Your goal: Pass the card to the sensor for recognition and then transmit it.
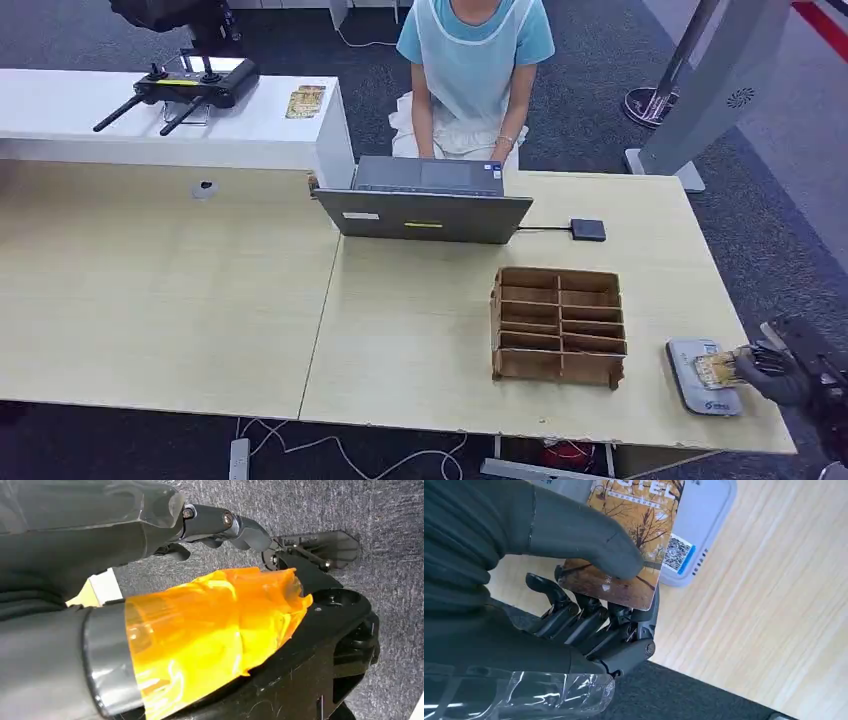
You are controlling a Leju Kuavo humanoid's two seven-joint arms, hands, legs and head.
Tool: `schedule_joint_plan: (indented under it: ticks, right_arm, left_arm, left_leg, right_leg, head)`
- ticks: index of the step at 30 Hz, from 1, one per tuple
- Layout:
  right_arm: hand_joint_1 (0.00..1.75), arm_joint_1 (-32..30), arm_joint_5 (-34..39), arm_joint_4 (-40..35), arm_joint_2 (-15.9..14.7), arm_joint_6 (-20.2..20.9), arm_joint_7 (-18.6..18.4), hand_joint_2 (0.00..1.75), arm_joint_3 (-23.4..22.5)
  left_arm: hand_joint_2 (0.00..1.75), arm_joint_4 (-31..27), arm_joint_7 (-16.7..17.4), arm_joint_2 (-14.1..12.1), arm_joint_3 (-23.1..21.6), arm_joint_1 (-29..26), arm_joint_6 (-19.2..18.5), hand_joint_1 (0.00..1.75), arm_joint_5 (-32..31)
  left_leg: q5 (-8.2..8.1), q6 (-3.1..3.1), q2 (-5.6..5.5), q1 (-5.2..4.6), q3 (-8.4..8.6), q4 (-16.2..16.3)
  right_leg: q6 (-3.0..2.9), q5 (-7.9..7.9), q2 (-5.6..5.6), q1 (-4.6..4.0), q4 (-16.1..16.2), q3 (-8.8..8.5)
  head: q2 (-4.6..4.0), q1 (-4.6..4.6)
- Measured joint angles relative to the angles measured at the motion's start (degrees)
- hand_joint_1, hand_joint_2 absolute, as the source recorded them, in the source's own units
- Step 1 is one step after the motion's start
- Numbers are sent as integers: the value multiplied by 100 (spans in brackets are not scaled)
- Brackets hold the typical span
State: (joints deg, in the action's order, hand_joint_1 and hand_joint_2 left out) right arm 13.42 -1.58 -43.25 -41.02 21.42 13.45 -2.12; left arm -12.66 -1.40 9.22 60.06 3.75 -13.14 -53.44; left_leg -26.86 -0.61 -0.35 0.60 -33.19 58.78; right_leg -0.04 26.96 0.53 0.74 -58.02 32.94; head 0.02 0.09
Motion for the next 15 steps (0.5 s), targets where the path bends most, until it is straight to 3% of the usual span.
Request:
schedule_joint_plan:
  ticks: [8,15]
  right_arm:
    - [175,245,215,-543,-247,226,-193,175,-169]
    - [175,879,350,-978,-418,341,-475,175,-125]
  left_arm:
    - [0,0,-13,0,50,0,7,0,0]
    - [0,0,-24,11,76,4,7,0,-2]
  left_leg:
    - [0,0,1,-1,0,0]
    - [1,1,8,-1,0,0]
  right_leg:
    - [0,0,-1,1,0,1]
    - [0,-1,-6,1,-2,2]
  head:
    - [0,2]
    - [-2,-2]
